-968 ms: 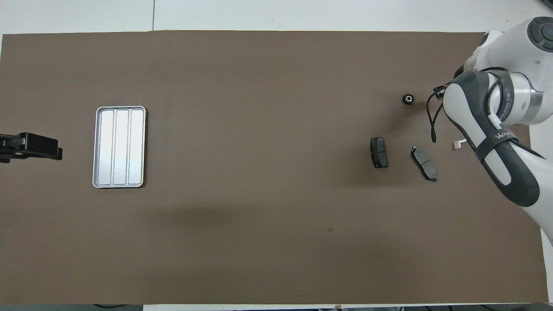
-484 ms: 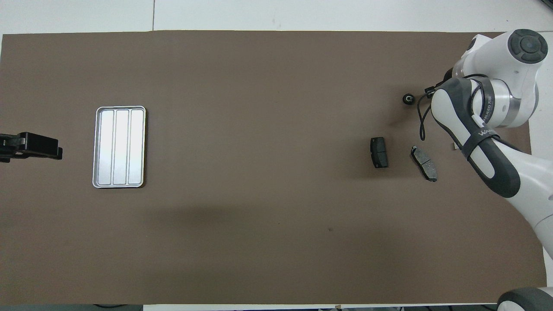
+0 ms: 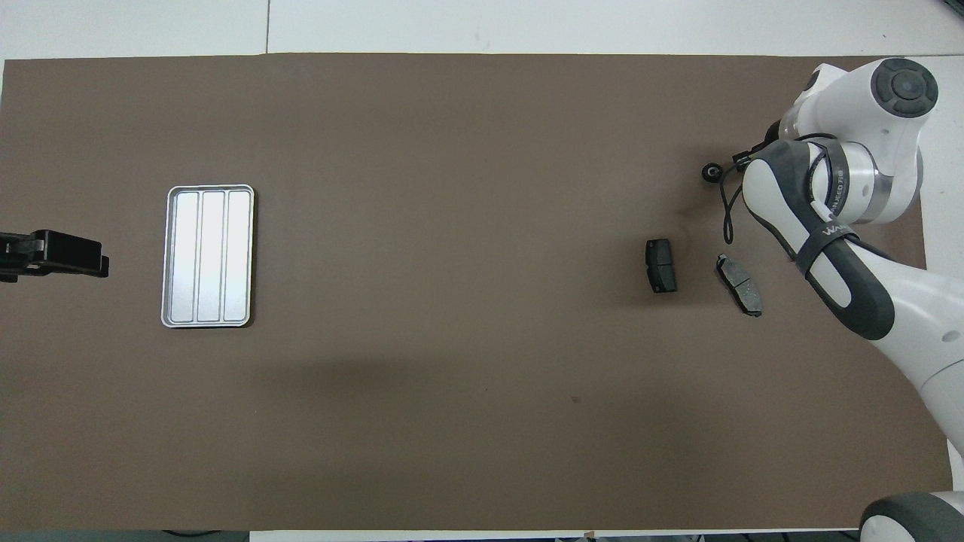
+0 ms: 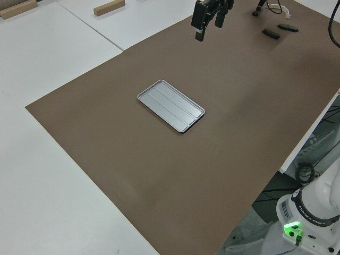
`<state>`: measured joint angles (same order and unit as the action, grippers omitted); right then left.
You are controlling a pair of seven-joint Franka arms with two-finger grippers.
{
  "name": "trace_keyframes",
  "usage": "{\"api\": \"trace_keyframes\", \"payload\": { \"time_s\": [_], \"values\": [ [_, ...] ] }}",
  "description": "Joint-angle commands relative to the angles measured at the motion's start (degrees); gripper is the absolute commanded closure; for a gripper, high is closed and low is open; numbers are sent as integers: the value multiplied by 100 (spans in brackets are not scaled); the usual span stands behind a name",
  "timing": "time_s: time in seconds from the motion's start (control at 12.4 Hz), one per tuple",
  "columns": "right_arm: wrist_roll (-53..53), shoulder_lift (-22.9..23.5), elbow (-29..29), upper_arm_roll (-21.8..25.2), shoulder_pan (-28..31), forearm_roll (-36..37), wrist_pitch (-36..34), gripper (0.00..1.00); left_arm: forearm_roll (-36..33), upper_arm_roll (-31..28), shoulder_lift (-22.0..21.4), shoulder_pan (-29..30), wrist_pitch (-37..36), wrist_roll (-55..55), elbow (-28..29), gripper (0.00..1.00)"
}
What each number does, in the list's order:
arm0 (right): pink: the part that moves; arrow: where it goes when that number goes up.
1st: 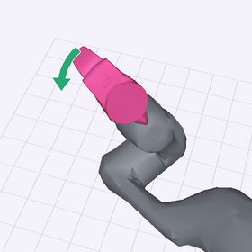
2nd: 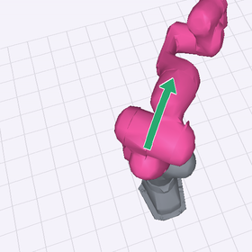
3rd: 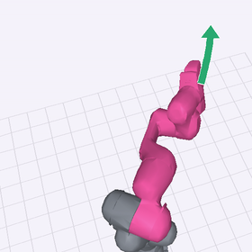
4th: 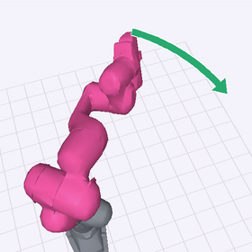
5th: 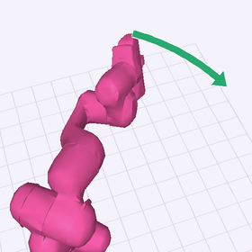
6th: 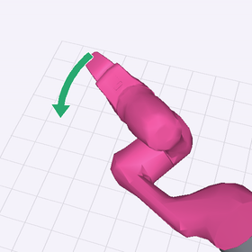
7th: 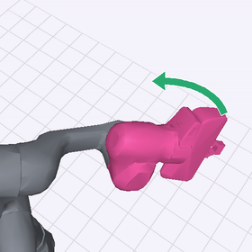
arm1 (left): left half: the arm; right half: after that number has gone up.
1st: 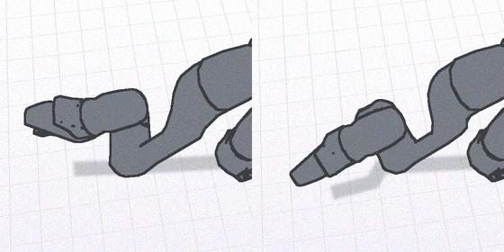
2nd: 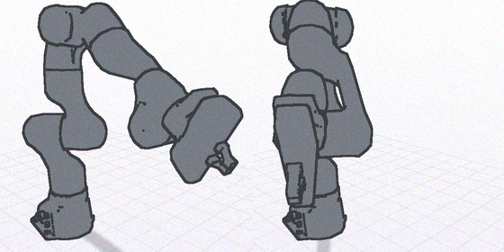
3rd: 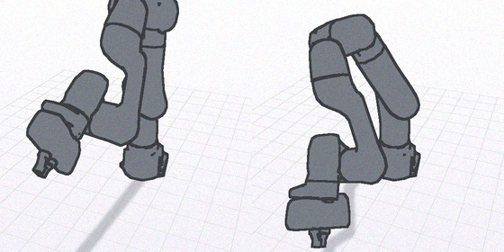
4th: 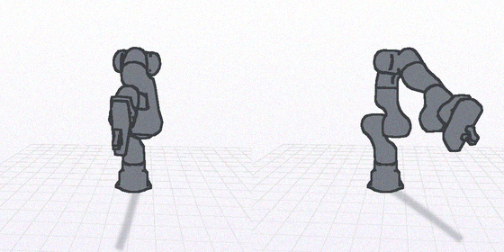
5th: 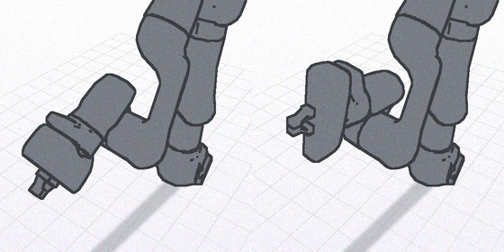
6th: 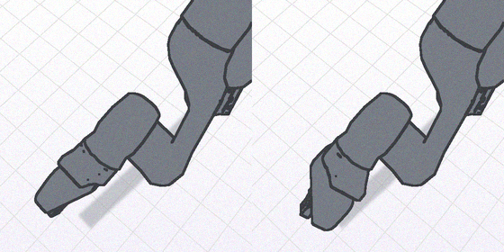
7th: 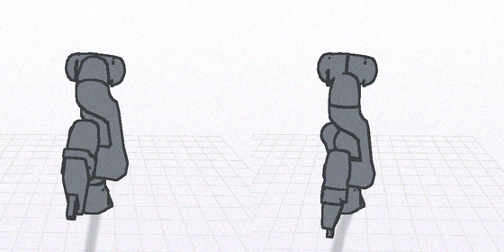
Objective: Place bearing gear from tray to pile
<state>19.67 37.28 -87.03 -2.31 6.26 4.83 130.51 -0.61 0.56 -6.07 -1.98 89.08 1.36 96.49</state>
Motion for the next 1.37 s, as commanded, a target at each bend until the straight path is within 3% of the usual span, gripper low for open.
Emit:
{"api": "trace_keyframes", "payload": {
  "time_s": [0.0,0.08,0.16,1.29],
  "values": [
    [37,7,10,-76,51,0,36,66,-27,-47,-211,-65,171,-57,274,0],
    [37,7,10,-76,51,0,36,6,-27,-47,-202,-65,198,-57,274,0],
    [28,-10,19,-76,34,0,36,0,-27,-65,-202,-126,224,-48,283,0],
    [-209,-608,-34,-103,-63,18,-552,0,-35,-65,-219,-136,444,-48,344,0]
  ]
}}
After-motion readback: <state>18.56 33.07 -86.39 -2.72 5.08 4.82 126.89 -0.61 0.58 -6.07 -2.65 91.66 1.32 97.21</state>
